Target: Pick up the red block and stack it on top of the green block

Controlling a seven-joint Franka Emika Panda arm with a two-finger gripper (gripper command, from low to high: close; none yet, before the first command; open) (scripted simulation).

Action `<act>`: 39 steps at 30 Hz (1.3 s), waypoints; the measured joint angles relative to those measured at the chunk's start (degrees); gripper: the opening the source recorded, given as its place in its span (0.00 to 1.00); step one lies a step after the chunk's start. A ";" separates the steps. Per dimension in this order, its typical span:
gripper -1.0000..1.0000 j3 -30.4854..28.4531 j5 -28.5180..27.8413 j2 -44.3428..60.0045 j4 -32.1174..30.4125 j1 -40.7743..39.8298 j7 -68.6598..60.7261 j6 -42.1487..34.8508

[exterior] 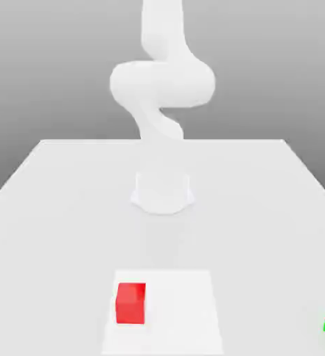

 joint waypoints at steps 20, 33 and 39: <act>0.50 -4.64 1.19 41.90 -17.40 -1.76 -6.41 21.40; 0.00 -2.35 4.15 57.56 -17.06 -3.68 -9.05 33.45; 0.00 -3.44 2.15 50.28 -18.16 -3.05 -7.58 27.29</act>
